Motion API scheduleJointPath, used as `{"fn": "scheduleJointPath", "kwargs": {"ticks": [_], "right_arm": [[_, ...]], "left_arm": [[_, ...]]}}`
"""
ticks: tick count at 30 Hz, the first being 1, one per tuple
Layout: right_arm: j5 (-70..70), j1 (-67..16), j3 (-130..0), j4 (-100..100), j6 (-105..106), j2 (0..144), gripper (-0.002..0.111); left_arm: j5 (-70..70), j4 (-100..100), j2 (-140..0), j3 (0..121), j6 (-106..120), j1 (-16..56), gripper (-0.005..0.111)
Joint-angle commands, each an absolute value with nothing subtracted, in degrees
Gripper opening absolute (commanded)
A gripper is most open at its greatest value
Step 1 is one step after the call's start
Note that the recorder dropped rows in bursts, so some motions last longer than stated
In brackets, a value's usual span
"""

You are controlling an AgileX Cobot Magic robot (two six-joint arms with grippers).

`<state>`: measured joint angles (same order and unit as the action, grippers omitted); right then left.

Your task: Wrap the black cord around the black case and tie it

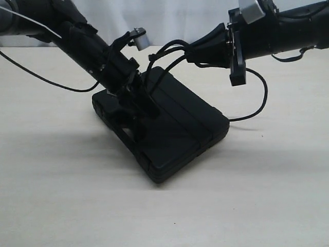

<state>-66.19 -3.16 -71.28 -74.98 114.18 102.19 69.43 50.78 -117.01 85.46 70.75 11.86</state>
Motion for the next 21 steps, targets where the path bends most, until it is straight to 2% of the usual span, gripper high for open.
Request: {"fn": "scheduleJointPath", "kwargs": {"ticks": [1, 11, 21], "right_arm": [[-65.6, -3.2, -71.2, -75.6, 112.6, 101.7, 0.004], [-65.6, -3.2, -71.2, -75.6, 111.5, 101.7, 0.004], [-65.6, -3.2, -71.2, -75.6, 110.2, 101.7, 0.004]], "left_arm": [[70.0, 50.4, -115.5, 88.4, 69.1, 10.1, 0.057], [70.0, 54.7, -111.0, 89.5, 66.9, 3.3, 0.057], [70.0, 57.4, -108.7, 89.5, 65.7, 2.7, 0.057]]}}
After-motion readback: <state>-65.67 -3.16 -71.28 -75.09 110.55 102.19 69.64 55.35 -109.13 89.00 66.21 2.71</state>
